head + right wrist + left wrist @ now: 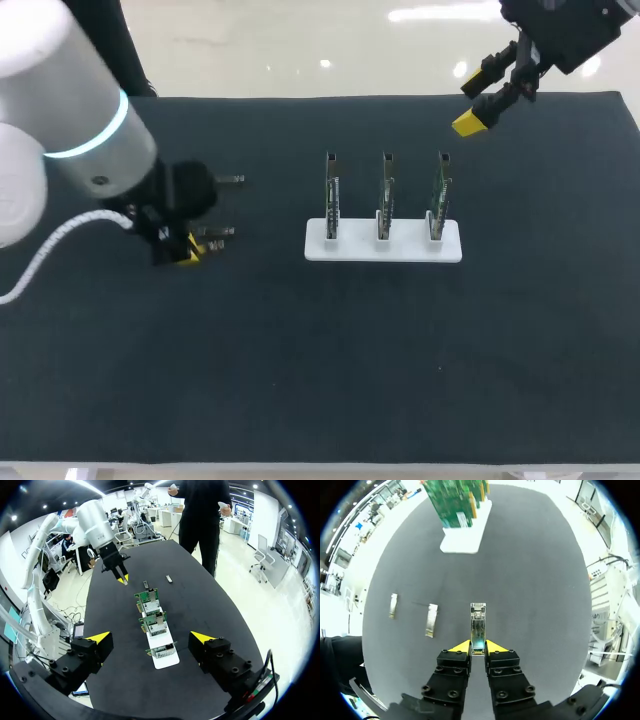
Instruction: Pick up the optical module with the left hand, and insert it into the network port with the right hand.
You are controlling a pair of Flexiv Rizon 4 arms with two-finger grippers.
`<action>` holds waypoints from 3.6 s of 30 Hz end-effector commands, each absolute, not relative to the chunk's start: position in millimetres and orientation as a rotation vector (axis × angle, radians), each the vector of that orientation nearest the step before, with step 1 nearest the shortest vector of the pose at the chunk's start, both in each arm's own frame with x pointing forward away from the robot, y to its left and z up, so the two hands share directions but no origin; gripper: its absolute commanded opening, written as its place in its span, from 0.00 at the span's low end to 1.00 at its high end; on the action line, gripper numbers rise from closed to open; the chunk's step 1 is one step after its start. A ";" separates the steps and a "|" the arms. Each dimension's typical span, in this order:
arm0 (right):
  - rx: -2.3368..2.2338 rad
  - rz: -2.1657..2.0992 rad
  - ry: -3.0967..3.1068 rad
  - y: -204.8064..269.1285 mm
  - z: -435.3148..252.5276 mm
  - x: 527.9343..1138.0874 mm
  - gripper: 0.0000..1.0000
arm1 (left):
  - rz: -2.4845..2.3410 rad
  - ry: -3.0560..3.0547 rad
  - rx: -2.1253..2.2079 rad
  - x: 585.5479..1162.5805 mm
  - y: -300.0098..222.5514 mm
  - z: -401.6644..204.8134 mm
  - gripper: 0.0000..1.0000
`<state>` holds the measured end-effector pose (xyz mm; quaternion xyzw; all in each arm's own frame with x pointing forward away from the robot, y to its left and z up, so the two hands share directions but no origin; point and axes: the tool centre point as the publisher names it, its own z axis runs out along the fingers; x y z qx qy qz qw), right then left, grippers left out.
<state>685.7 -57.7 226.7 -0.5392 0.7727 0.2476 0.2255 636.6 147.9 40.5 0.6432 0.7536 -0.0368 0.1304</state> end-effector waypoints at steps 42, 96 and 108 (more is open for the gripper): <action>-1.487 0.684 2.128 -57.8 226.4 685.3 1.00 | -0.804 1.338 1.339 634.4 175.3 153.4 0.00; -1.487 0.684 2.128 -57.8 226.4 685.3 1.00 | -1.107 1.149 1.270 700.9 -1.4 190.0 0.00; -1.487 0.684 2.128 -57.8 226.4 685.3 1.00 | -1.131 1.135 1.262 695.2 -33.8 188.7 0.00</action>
